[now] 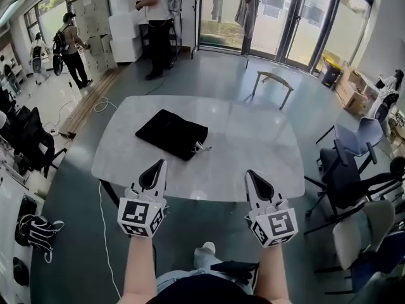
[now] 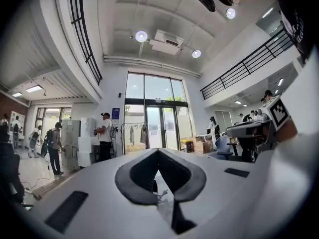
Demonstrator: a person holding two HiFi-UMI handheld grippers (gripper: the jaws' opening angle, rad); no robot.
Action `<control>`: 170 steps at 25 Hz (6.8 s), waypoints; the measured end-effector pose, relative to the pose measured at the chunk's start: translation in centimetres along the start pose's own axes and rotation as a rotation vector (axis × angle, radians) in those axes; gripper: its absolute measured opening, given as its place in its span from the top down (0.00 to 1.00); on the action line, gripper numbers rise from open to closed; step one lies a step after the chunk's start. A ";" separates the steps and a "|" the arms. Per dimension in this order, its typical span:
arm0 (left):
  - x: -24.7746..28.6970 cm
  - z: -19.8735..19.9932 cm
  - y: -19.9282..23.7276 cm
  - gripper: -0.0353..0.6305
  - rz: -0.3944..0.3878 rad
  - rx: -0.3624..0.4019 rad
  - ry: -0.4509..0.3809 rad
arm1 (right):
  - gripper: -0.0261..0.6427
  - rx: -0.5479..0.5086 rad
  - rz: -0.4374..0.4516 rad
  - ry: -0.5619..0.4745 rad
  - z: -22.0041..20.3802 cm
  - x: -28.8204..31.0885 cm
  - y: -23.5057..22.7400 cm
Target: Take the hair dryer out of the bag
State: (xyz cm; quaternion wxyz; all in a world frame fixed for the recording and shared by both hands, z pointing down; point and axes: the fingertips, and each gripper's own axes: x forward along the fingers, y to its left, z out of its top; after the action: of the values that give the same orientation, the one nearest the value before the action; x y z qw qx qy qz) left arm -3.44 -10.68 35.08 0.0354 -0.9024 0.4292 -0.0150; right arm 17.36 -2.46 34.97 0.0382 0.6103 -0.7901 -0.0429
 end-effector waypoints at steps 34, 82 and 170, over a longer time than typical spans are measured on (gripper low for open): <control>18.2 -27.7 0.0 0.68 -0.240 0.169 0.870 | 0.92 0.135 0.081 0.383 -15.9 19.9 -6.9; 19.5 -24.9 6.6 0.92 0.118 -0.520 0.574 | 0.62 0.065 0.507 0.965 -31.6 33.5 5.5; 21.2 -11.8 11.1 0.93 0.211 -0.213 0.273 | 0.66 0.292 -0.044 0.438 -13.6 20.9 -15.9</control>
State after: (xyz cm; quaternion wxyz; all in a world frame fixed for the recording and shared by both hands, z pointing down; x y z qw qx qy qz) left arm 0.66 -34.74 45.94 -0.1171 -0.8406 0.5215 -0.0880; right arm 28.92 -26.97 46.86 0.1190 0.6209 -0.7474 0.2041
